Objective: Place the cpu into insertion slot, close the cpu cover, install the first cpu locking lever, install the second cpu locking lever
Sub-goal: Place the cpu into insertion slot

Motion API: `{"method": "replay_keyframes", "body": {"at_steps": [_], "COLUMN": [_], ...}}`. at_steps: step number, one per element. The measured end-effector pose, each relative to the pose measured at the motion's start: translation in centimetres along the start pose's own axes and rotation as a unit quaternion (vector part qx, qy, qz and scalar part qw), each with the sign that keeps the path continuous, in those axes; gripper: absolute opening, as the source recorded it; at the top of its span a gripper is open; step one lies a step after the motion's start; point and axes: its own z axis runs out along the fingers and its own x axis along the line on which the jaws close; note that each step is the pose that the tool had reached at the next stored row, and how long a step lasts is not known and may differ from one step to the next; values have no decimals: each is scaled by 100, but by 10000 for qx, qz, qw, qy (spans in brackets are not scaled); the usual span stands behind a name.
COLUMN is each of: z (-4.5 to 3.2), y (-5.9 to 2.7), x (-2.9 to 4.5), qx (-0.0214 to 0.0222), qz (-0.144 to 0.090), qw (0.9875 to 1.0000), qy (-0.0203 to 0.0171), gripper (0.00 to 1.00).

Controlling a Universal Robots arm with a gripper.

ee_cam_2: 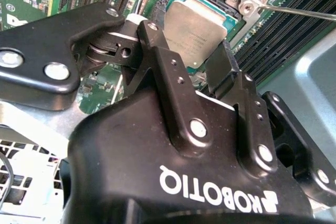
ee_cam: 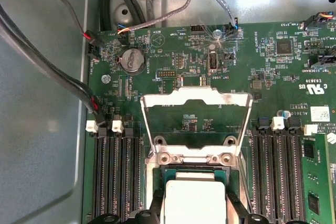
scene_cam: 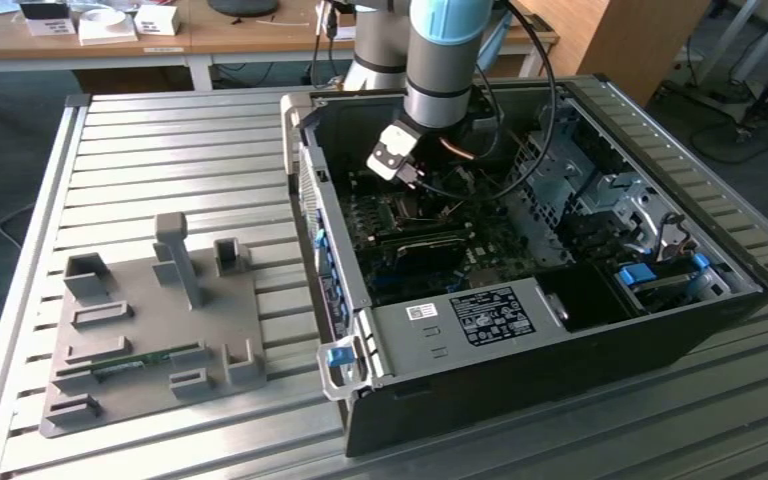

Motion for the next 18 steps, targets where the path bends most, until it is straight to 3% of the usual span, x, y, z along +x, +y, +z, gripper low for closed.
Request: {"method": "replay_keyframes", "body": {"at_steps": [18], "z": [20], "y": [1], "x": [1], "qx": [-3], "qz": [0], "qw": [10000], "qy": [5], "gripper": [54]}}
